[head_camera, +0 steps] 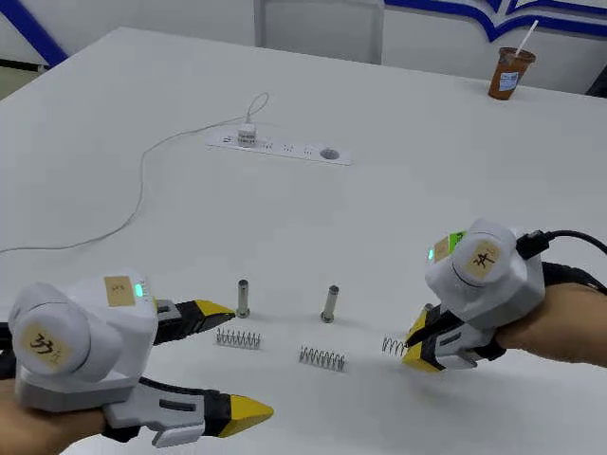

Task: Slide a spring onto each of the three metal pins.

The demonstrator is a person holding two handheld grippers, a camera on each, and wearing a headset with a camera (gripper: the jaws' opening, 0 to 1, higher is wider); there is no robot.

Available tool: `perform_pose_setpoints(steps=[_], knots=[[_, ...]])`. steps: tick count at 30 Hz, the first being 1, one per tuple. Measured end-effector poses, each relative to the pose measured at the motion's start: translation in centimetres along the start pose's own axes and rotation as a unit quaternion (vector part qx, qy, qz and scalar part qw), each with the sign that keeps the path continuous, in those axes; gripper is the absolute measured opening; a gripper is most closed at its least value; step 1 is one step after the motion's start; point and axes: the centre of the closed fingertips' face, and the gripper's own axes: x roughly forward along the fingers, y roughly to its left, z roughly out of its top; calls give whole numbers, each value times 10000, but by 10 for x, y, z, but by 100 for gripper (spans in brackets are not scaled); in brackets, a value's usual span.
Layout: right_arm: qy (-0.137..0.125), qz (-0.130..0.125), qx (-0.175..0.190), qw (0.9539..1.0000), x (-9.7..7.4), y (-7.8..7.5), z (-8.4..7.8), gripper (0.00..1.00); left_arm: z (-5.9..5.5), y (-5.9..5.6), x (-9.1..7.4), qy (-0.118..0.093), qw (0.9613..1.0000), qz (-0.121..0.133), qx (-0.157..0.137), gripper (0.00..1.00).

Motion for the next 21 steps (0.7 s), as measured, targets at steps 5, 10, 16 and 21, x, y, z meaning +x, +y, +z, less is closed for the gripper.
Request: perform_pose_setpoints(steps=[5, 10, 16, 21], knots=[[-50, 110, -158, 9998, 0, 8, 14, 12, 4, -1, 11, 12, 9999, -153, 70, 62], [-65, 184, -322, 9993, 2, 17, 23, 12, 5, -4, 22, 51, 9994, -336, 90, 60], [-136, 310, -505, 9981, 4, 28, 38, 12, 4, -14, 35, 169, 9978, -616, 180, 58], [-168, 421, -641, 9969, 8, 38, 47, 12, 3, -20, 41, 240, 9964, -766, 285, 55]])
